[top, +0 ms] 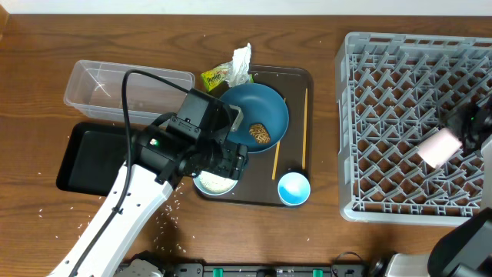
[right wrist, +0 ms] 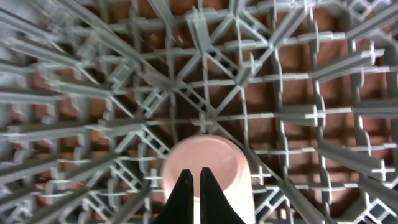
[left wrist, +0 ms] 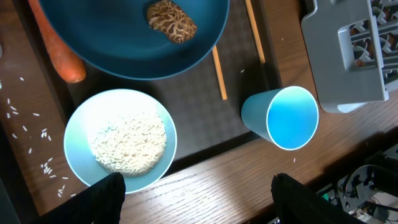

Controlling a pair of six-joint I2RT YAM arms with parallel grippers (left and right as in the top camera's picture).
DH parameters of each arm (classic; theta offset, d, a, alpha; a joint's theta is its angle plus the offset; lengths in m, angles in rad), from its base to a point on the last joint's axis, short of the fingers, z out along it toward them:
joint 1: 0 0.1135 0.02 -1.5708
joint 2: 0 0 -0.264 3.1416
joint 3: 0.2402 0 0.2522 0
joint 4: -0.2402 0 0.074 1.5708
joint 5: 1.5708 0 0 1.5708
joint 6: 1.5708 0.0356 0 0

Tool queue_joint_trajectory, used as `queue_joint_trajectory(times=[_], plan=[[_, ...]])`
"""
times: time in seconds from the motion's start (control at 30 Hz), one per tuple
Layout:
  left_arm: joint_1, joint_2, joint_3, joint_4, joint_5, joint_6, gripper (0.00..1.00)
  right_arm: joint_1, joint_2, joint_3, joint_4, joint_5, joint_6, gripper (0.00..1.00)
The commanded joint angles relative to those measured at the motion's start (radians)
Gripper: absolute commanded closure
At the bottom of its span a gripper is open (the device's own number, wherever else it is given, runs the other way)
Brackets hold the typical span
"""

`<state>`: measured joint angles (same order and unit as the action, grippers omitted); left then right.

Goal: Sort waste into correct bins and load items into the dishwasher rack
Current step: 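Place the pink cup upside down in the rack and release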

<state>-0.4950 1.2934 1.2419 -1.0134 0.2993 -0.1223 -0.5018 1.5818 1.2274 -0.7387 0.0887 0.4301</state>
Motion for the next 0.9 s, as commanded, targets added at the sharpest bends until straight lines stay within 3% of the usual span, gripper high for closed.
queue_joint_trajectory(times=[0.0, 0.33, 0.47, 0.6, 0.87], plan=[[-0.002, 0.005, -0.002, 0.000, -0.017, 0.017, 0.24, -0.003, 0.002, 0.002, -0.031, 0.038, 0.018, 0.99], [-0.002, 0.005, -0.002, 0.001, -0.017, 0.017, 0.24, -0.003, -0.013, 0.002, -0.320, -0.072, 0.016, 0.99], [-0.002, 0.005, -0.002, 0.001, -0.017, 0.017, 0.24, -0.003, -0.107, 0.004, -0.215, -0.171, -0.042, 0.99], [-0.002, 0.005, -0.002, 0.001, -0.017, 0.017, 0.24, -0.004, -0.183, 0.004, -0.061, -0.129, -0.041, 0.99], [-0.002, 0.005, -0.002, 0.001, -0.017, 0.017, 0.24, -0.003, -0.076, -0.003, -0.003, 0.027, 0.003, 0.99]])
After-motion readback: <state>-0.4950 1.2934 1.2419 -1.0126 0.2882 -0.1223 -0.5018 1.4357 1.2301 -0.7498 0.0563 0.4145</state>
